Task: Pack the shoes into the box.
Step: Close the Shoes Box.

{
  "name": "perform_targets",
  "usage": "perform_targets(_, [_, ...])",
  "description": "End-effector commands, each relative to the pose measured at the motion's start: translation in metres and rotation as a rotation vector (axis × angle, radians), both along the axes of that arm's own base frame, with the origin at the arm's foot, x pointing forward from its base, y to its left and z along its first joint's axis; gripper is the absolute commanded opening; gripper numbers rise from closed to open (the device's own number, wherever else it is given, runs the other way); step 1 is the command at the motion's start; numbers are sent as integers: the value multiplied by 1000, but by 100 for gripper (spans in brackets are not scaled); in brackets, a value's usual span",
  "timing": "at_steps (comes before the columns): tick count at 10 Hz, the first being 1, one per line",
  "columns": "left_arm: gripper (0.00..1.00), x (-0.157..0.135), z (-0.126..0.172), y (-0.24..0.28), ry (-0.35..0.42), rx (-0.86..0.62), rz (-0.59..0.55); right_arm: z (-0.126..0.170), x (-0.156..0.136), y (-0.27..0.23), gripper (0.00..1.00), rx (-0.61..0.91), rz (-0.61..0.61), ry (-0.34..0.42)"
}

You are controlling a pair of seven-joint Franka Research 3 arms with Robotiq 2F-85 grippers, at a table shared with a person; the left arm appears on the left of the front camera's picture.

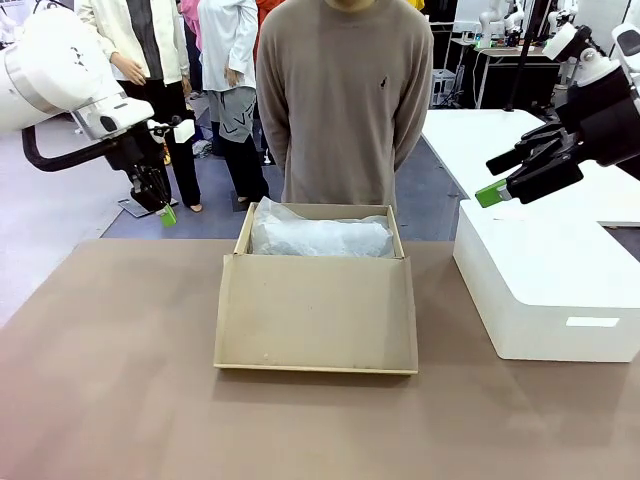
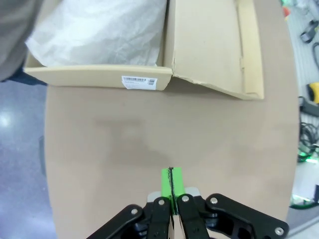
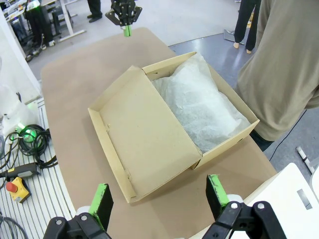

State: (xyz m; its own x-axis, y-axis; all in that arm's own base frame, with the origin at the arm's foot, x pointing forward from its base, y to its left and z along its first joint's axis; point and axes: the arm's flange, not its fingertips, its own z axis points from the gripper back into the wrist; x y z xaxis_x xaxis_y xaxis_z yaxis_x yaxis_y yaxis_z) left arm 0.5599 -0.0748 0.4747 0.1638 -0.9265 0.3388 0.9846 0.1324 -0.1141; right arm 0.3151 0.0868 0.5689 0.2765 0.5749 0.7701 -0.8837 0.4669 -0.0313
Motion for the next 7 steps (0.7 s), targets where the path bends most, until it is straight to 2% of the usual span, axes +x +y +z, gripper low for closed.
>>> perform_targets(1, [0,7,-28,4,9,-90,34,-1,4,0,100,21,26,-14])
perform_targets(3, [0,11,-56,2,28,-179,90,-1,4,0,100,21,26,-14])
perform_targets(5, [0,14,-80,1,27,-174,108,-1,4,0,100,21,26,-14])
perform_targets(7, [0,16,-99,-1,65,-199,124,-1,4,0,100,21,26,-14])
